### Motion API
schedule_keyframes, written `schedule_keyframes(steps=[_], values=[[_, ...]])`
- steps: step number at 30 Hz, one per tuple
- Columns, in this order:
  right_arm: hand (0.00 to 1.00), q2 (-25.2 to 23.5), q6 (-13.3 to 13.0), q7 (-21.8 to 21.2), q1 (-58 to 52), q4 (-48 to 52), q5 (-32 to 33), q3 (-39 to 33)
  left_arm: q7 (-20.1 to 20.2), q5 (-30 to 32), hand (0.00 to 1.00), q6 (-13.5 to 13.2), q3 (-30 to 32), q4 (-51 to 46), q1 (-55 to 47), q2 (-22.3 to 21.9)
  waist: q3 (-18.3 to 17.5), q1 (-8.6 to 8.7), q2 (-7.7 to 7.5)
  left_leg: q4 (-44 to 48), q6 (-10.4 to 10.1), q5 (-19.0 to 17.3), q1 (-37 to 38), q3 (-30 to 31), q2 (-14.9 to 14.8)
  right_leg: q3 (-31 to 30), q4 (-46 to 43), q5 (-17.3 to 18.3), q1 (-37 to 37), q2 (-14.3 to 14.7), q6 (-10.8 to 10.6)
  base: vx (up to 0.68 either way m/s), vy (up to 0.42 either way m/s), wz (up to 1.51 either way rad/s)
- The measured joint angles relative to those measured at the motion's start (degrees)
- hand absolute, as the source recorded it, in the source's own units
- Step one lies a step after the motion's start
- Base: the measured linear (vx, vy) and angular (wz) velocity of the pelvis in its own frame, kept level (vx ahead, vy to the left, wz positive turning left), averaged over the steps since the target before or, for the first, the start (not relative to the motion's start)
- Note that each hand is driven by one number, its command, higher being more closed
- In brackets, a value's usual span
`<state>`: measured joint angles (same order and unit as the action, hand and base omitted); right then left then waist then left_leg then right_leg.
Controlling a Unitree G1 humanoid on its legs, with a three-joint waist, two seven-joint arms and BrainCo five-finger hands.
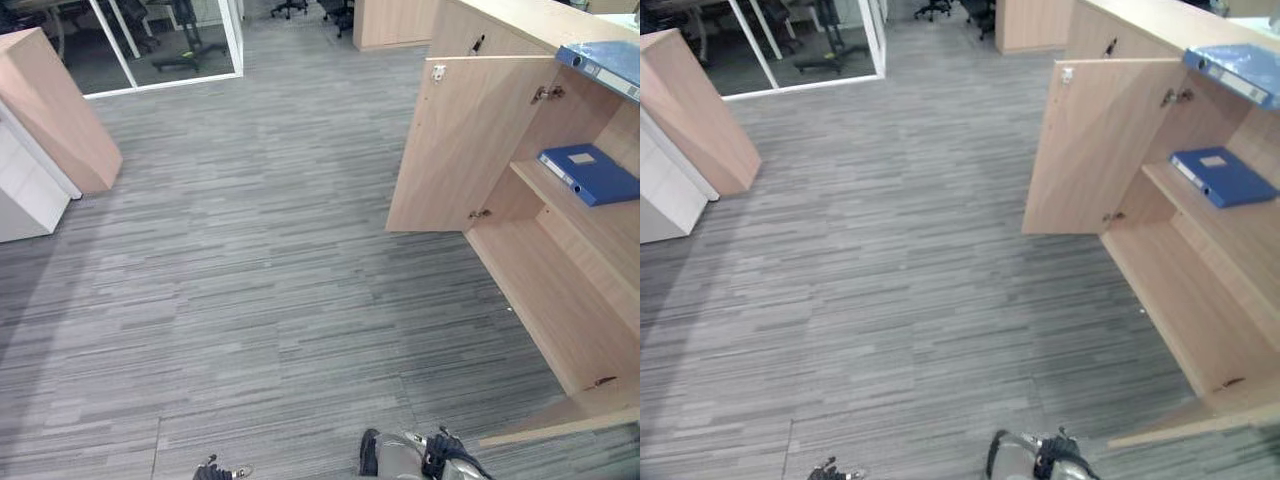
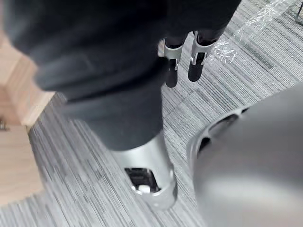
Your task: Walk over to the cabinet, pick up the folder, carry it to the office cabinet, place the folder inside the office cabinet, then close the office cabinet door
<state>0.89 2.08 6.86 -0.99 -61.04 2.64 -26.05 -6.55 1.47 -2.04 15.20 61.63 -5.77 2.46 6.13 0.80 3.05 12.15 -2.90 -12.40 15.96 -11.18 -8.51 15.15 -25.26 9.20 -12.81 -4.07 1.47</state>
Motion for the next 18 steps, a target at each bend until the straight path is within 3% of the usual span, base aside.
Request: schedule_keyframes(steps=[2, 3, 5, 6, 9, 12, 15, 16, 18], values=[[0.0, -0.55, -0.01, -0.01, -1.36, 0.17, 0.95, -1.4, 0.21, -1.09, 0.0, -0.07, 2.88, -1.65, 0.07, -0.88, -0.08, 0.34, 0.09, 17.8, -1.67, 0.43, -6.53, 3.09, -4.06, 0.97, 5.16, 0.1, 5.98, 3.23, 0.66, 0.47, -0.323, 0.11], [0.0, -0.59, 0.0, -0.08, -1.52, 0.16, 1.1, -1.36, 0.33, -2.33, 0.0, -0.07, 4.76, -2.88, 0.06, -2.04, 0.03, 0.04, -0.03, 31.89, -2.98, 1.54, -12.39, 5.34, -5.96, 0.93, 8.03, 0.0, 9.03, 5.18, 1.43, 0.37, -0.237, -0.1], [0.0, -0.64, 0.06, -0.06, -1.61, 0.04, 1.59, -1.29, 0.32, -3.85, 0.0, -0.07, 6.46, -4.14, 0.47, -3.57, 0.11, -0.15, -0.03, 46.84, -3.35, 1.43, -20.45, 5.29, -7.63, 0.19, 11.81, -0.08, 14.06, 7.32, 2.56, 0.38, -0.159, -0.29], [0.0, -0.59, 0.09, -0.03, -1.77, -0.01, 1.97, -0.8, 0.26, -4.0, 0.0, -0.07, 6.42, -4.85, 0.52, -3.69, 0.19, -0.29, -0.12, 48.67, -3.26, 0.93, -22.81, 4.44, -7.76, -0.58, 13.18, -0.01, 15.93, 7.82, 2.87, 0.33, -0.069, -0.46], [0.0, -0.64, 0.17, -0.02, -1.58, -0.01, 1.91, -0.76, 0.0, -4.6, 0.0, -0.36, 6.53, -5.83, 0.58, -4.35, 0.28, -1.43, -0.24, 44.06, -1.44, -1.94, -27.29, 1.71, -6.83, -4.97, 16.12, 0.06, 20.29, 7.7, 2.99, 0.31, 0.02, -0.73], [0.0, -0.75, 0.14, 0.05, -0.46, 0.12, 1.83, 1.32, -0.29, -5.07, 0.0, -0.85, 6.44, -6.21, 1.15, -4.62, 0.72, -3.04, -0.81, 27.71, -1.1, -3.47, -30.1, 2.53, -2.62, -10.06, 18.46, 0.24, 23.47, 4.77, 2.5, 0.36, 0.203, -0.86], [0.0, -0.69, 0.06, 0.19, -0.11, 0.3, 1.77, 4.0, -0.72, -5.33, 0.0, -1.31, 6.45, -6.51, 1.26, -4.96, 0.9, -3.16, -0.88, 9.67, -0.93, 1.0, -31.97, 6.74, 0.38, -12.31, 19.92, 2.51, 26.36, 1.27, -1.31, 0.34, 0.303, -0.42], [0.0, -0.59, -0.01, 0.39, -0.14, 0.24, 1.71, 6.05, -0.76, -5.71, 0.0, -1.41, 6.5, -6.56, 1.27, -4.87, 0.99, -3.34, -1.17, 7.22, -1.97, 6.41, -31.59, 7.33, 0.95, -13.03, 19.73, 4.36, 27.42, -0.18, -3.09, 0.48, 0.455, -0.26], [0.0, -1.2, -0.03, 0.44, 0.44, 0.11, 1.69, 8.82, -0.9, -6.41, 0.0, -1.44, 6.98, -6.57, 1.45, -4.58, 0.73, -3.71, -1.87, 8.35, -1.75, 10.72, -30.99, 7.21, 2.98, -15.11, 19.3, 5.71, 27.98, -2.11, -3.53, 0.41, 0.382, -0.45]])
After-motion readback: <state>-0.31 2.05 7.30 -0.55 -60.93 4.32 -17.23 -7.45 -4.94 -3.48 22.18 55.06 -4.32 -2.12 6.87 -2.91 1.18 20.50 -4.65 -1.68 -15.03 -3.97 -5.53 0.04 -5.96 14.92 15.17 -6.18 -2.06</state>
